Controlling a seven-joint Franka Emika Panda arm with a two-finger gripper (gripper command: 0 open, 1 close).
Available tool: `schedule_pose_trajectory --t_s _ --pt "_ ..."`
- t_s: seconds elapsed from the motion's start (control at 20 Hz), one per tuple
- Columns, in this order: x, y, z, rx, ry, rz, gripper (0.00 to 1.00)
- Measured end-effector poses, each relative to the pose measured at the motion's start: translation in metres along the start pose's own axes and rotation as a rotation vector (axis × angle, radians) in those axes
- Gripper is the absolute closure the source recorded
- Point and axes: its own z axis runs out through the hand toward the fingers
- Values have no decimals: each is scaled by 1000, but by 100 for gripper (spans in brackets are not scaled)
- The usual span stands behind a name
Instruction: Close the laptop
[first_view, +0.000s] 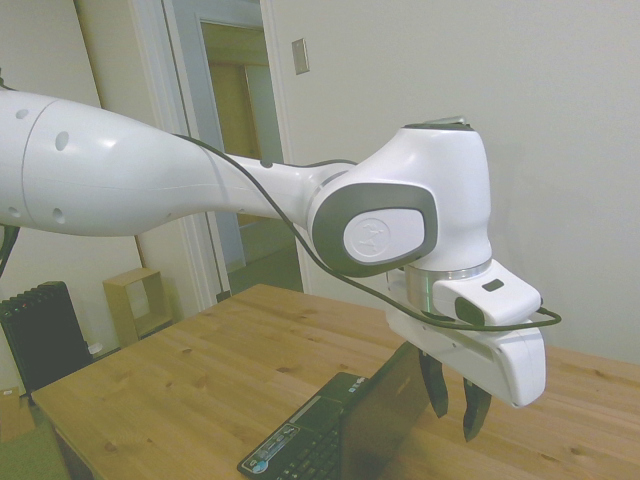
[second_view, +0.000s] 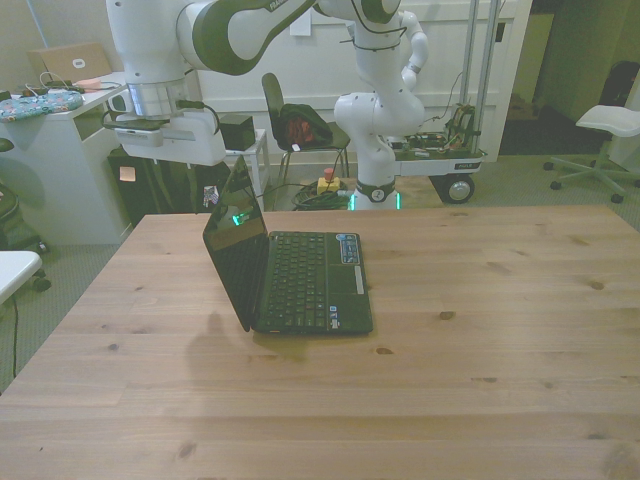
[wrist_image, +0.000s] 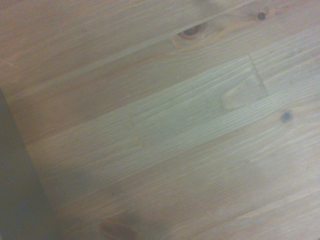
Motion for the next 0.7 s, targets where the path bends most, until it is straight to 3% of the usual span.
schedule_pose_trajectory --t_s 0.7 --pt "-67 -72 -7 5 -8 -125 100"
